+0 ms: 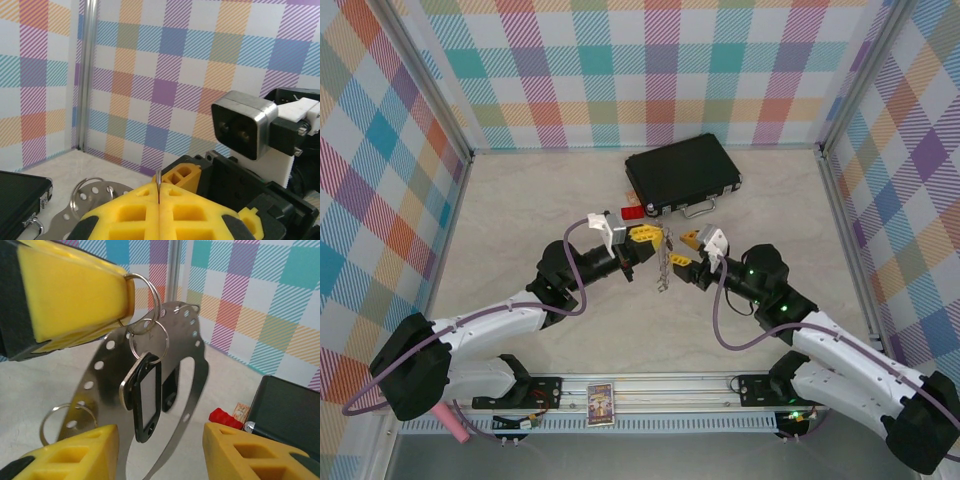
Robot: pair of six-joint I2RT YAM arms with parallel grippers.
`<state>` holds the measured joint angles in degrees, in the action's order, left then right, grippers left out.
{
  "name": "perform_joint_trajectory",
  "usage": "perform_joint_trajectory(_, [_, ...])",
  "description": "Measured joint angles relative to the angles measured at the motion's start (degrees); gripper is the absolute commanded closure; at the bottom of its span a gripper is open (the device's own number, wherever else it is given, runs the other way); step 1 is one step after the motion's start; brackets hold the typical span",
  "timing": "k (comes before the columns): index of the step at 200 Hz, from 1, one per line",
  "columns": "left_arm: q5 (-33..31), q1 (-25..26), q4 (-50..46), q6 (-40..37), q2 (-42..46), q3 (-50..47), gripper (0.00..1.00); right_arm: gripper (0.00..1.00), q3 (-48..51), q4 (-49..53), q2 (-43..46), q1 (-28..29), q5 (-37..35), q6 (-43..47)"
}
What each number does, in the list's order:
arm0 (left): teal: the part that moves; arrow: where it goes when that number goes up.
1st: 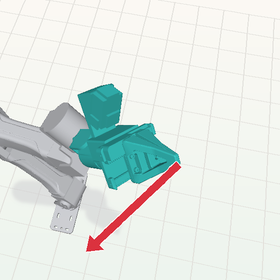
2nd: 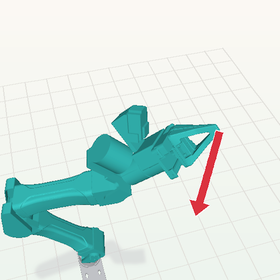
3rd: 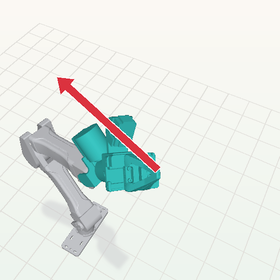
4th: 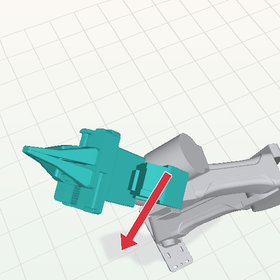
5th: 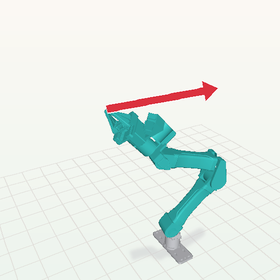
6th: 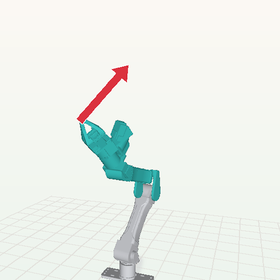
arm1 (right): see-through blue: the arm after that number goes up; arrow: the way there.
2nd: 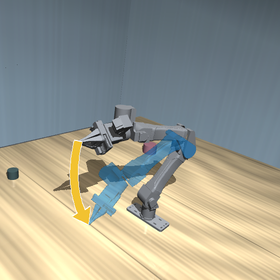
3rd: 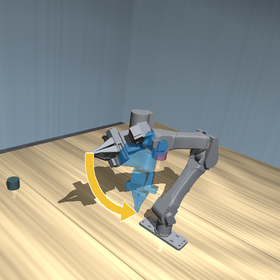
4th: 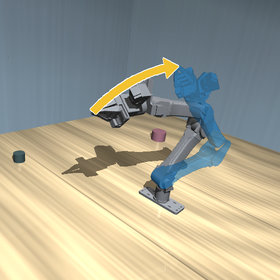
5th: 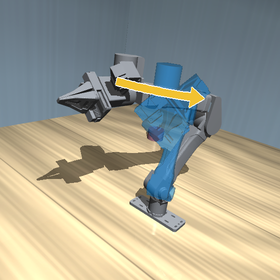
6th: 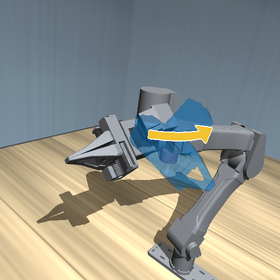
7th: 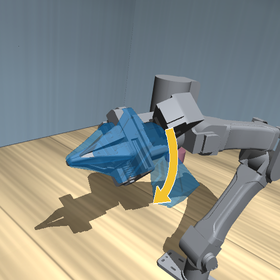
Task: Put the keys on the keyring
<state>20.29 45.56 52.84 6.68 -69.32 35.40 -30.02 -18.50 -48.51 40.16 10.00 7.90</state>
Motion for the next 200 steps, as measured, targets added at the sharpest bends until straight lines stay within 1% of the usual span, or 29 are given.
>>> perform_joint_trajectory(35, [1.16,0.00,-0.20,0.20,-0.83,0.00,1.00,0.55,-0.42,-1.40,-0.37,0.00,0.87,0.02])
perform_joint_trajectory(54, [1.55,0.00,-0.17,0.33,-1.18,0.00,1.00,0.60,-0.72,-2.23,-0.37,0.00,1.27,0.09])
perform_joint_trajectory(82, [1.73,0.00,-0.15,0.92,-1.57,0.00,1.00,0.72,-0.85,-2.97,-0.55,0.00,1.84,0.24])
perform_joint_trajectory(98, [1.73,0.00,-0.15,1.27,-1.62,0.00,1.00,0.76,-0.85,-3.04,-0.57,0.00,2.08,0.24])
perform_joint_trajectory(113, [1.70,0.00,-0.13,1.46,-1.62,0.00,1.00,0.87,-0.85,-3.10,-0.57,0.00,2.12,0.37])
perform_joint_trajectory(129, [1.68,0.00,-0.07,1.49,-1.62,0.00,1.00,0.90,-0.85,-3.08,-0.57,0.00,2.38,0.46])
perform_joint_trajectory(141, [1.68,0.00,0.00,1.51,-1.62,0.00,1.00,0.95,-0.85,-3.06,-0.57,0.00,2.73,0.63])
perform_joint_trajectory(200, [1.70,0.00,1.38,2.05,-1.88,0.00,1.00,0.96,-0.85,-2.01,-0.57,0.00,5.38,0.70])
